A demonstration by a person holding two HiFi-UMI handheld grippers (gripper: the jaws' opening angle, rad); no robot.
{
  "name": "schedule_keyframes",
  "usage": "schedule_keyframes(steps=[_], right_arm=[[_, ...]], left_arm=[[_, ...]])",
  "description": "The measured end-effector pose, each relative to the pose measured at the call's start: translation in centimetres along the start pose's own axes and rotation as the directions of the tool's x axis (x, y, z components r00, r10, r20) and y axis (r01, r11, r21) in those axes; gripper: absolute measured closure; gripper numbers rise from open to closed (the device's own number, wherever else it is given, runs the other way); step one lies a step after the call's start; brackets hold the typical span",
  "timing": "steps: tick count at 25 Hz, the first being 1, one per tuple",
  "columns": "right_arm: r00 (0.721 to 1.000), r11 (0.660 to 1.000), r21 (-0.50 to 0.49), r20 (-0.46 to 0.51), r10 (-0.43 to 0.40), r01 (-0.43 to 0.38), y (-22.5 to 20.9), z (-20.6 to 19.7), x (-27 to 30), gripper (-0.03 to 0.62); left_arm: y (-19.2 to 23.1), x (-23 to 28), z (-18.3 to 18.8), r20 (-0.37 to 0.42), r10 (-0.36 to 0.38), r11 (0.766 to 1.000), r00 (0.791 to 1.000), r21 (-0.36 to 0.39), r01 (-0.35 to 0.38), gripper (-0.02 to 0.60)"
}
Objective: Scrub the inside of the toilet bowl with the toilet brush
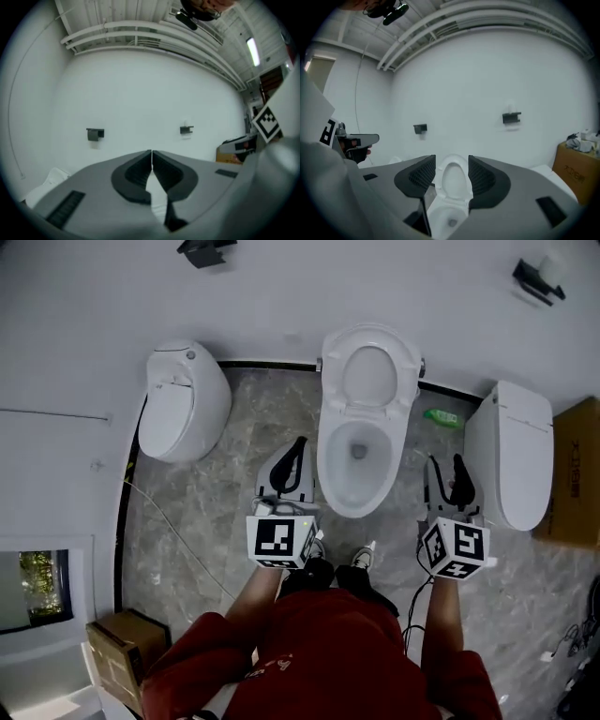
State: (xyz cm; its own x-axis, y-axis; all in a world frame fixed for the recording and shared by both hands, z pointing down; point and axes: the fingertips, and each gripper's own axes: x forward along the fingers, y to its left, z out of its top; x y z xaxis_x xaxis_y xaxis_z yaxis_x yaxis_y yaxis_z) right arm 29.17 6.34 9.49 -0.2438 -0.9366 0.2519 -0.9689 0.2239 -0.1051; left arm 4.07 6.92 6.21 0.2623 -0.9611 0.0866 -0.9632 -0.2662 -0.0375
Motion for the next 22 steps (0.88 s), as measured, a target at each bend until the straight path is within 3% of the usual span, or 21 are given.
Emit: schedule_keyframes(steps=[4, 6, 11, 15, 22], right_arm=[[0.984, 0.999, -0.003, 0.173, -0.044, 0.045, 0.9, 7.3, -3.2, 0.416], [0.971, 0.997, -0.019, 0.229, -0.074, 0.08, 1.4, 9.9, -4.2, 0.472], [0.94, 0.993, -0.043, 0.329, -0.089, 0.109, 3.2, 14.2, -6.0, 0.584], [0.922, 0.988, -0.085, 0.376, -0.091, 0.132, 4.0, 15.6, -6.2, 0.594], [0.919, 0.99, -0.091, 0.389, -0.067, 0.111, 5.5, 16.5, -5.7, 0.594]], left_arm=[[0.1, -0.8, 5.6, 0.106, -0.017, 0.997, 0.994, 0.076, 0.009, 0.584], [0.5, -1.4, 7.9, 0.15, -0.025, 0.995, 0.988, 0.097, 0.01, 0.584], [1.4, -3.6, 10.8, 0.134, -0.024, 0.995, 0.991, 0.103, 0.01, 0.584], [1.9, -3.8, 12.5, 0.18, -0.024, 0.994, 0.983, 0.111, 0.004, 0.584], [2.5, -4.3, 13.5, 0.193, -0.032, 0.993, 0.981, 0.117, 0.009, 0.584]])
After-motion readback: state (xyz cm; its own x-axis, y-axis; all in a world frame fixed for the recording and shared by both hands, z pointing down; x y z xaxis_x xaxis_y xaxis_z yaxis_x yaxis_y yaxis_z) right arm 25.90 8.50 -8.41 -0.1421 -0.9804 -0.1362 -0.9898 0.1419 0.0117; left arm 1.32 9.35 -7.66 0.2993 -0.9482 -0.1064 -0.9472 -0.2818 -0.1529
